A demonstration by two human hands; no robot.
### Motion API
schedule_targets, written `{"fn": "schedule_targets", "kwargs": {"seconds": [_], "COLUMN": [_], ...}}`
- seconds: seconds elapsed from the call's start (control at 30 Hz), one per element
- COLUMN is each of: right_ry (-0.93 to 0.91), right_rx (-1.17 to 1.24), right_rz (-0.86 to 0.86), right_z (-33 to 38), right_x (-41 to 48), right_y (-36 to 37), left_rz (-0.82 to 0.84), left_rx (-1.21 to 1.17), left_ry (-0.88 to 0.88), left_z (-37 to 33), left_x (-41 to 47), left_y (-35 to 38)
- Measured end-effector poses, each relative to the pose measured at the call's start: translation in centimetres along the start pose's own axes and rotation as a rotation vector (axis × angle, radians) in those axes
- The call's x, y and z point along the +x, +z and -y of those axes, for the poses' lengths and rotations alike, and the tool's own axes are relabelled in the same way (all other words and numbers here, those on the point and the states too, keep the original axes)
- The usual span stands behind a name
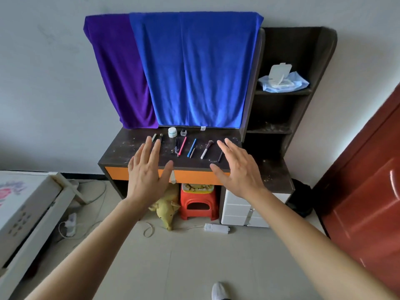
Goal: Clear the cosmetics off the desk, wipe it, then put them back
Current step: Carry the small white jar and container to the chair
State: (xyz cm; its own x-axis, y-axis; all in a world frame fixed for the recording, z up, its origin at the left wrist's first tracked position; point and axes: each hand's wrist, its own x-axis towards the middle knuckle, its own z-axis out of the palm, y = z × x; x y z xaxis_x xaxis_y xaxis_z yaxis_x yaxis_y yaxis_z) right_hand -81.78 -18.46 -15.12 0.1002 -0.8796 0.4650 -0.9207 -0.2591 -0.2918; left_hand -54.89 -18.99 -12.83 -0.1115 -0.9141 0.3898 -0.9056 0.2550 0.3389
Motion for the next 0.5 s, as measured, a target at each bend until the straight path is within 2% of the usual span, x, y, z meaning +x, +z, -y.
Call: {"fn": "schedule_targets", "kwargs": {"seconds": [0.23,0.5], "right_ry": [0.025,0.050], "right_rx": [0.044,0.089], "right_rz": [0.073,0.155], "right_z": [-4.6,-4.4], "right_x": [14.8,25.8], "right_y": [4.2,13.8], "left_rz": [-0.018,0.024], "left_rx": [0.042,0.004], "left_ry": [0.018,-0.029], "left_z": [1.8,10.7], "left_x": [14.3,24.4], "left_y": [2.2,7.5]}}
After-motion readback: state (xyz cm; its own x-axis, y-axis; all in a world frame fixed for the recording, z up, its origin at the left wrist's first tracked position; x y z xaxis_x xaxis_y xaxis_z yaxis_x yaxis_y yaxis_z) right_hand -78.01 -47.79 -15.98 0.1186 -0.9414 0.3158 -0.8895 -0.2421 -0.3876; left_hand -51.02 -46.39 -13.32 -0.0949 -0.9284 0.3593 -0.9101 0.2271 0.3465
